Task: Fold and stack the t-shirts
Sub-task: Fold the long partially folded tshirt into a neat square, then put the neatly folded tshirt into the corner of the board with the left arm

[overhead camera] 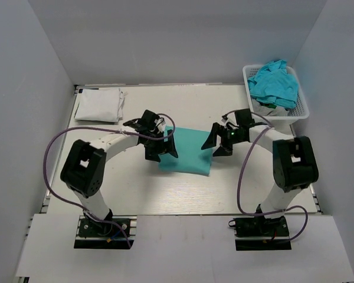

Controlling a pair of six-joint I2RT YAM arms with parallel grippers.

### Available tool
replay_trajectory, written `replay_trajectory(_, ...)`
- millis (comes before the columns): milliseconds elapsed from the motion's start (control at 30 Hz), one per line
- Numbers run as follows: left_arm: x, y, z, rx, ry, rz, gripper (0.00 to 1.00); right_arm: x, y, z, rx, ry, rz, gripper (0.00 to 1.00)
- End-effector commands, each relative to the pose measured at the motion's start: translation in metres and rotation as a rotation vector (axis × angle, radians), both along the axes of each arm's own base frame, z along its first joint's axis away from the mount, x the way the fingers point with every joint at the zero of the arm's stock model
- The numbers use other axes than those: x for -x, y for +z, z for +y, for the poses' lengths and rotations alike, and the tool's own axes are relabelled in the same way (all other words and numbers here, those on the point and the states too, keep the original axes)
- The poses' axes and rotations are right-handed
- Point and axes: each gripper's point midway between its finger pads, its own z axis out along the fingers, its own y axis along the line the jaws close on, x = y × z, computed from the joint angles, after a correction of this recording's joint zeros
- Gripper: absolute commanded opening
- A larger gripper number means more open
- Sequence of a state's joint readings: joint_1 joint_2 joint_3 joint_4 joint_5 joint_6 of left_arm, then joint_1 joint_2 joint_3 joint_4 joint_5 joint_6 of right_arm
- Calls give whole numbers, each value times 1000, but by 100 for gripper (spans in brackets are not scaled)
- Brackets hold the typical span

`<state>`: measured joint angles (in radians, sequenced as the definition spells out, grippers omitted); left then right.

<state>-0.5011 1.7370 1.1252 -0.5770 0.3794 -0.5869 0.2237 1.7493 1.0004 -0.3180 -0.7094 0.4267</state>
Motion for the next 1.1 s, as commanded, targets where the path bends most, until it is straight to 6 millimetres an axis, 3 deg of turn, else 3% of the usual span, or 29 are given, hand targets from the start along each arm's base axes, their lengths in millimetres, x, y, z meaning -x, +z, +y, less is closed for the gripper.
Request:
replay_trajectory(0, -20, 76, 7, 4, -28, -239, 100, -12, 55, -6, 30, 5, -174, 90)
replay_trajectory(33, -22, 81, 10, -9, -37, -273, 100, -9, 74, -8, 30, -4, -225, 90)
replay_trajectory(100, -31, 87, 23, -40, 10, -313, 100, -8, 75, -18, 87, -52, -233, 90)
replay_trajectory(133, -37, 90, 26, -57, 25, -332, 100, -2, 94, -21, 80, -69, -286, 90)
replay_trajectory(167, -42, 83, 38, -139, 50, -334, 100, 1, 94, -23, 93, -85, -282, 90)
replay_trajectory(200, -49, 79, 39, -169, 59, -326, 100, 1, 99, -27, 106, -105, -304, 90)
replay_trajectory(233, -53, 74, 42, -199, 69, -318, 100, 6, 117, -30, 98, -125, -354, 90)
replay_trajectory(267, -56, 69, 44, -223, 64, -313, 100, 10, 117, -34, 119, -143, -354, 90)
replay_trajectory(467, -76, 30, 45, -301, 76, -275, 100, 31, 151, -49, 132, -207, -453, 90)
replay_trajectory(600, -81, 0, 42, -334, 63, -218, 100, 39, 153, -59, 177, -233, -455, 90)
replay_trajectory(733, -81, -14, 24, -254, 25, -182, 100, 43, 150, -68, 224, -246, -453, 90)
replay_trajectory(867, -69, -42, 20, -250, 8, -140, 93, 45, 147, -70, 240, -248, -451, 90)
replay_trajectory(1067, -63, -61, 6, -190, -7, -114, 82, 47, 141, -74, 260, -254, -449, 90)
